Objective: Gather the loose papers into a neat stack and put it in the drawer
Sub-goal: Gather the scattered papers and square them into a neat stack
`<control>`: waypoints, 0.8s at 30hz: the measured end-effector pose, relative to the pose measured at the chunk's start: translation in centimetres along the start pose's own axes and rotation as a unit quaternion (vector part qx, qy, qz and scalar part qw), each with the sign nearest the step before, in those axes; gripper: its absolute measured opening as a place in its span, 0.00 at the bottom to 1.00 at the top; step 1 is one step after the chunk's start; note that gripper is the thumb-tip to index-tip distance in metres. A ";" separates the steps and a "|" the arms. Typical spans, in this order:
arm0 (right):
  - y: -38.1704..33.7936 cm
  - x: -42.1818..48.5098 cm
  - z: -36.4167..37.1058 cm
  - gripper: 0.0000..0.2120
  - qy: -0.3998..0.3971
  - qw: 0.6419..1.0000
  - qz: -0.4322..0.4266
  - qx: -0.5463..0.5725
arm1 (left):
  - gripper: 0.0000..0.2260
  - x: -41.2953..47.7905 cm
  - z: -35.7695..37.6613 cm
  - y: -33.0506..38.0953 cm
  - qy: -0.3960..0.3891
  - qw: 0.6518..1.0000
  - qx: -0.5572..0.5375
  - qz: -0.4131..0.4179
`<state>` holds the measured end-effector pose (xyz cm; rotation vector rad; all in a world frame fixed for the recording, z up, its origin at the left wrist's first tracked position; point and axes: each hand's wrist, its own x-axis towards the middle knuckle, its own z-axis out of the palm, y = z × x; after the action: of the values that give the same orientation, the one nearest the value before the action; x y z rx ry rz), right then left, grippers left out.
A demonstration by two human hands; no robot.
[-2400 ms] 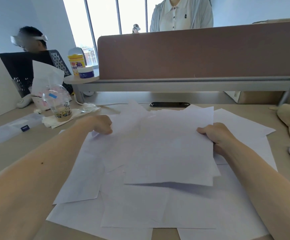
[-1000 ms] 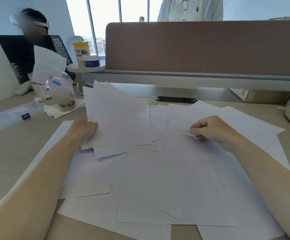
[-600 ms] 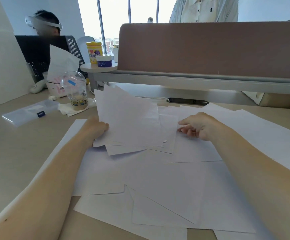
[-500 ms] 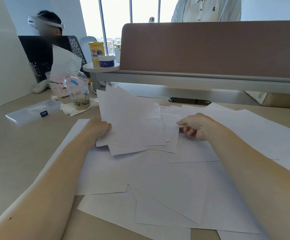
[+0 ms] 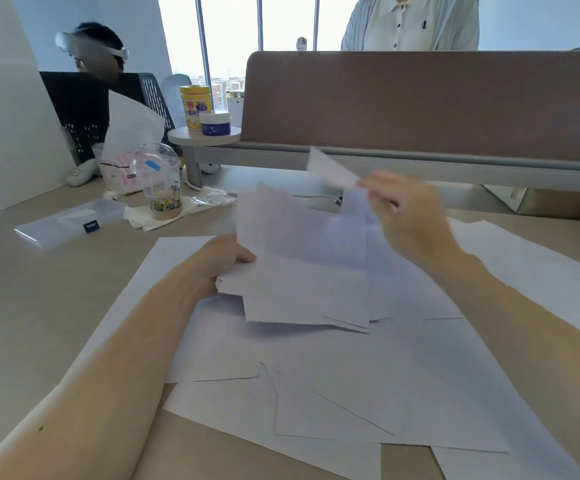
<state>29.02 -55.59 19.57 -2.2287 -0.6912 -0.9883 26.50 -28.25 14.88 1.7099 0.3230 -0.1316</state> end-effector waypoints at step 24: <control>-5.5 -2.9 3.7 0.21 -0.275 0.801 0.471 0.246 | 0.16 -4.9 -9.2 1.3 0.136 0.972 0.192 0.002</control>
<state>25.42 -49.81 16.98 -1.9506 0.0316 0.3245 21.31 -20.08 19.00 2.1171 0.5231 0.0500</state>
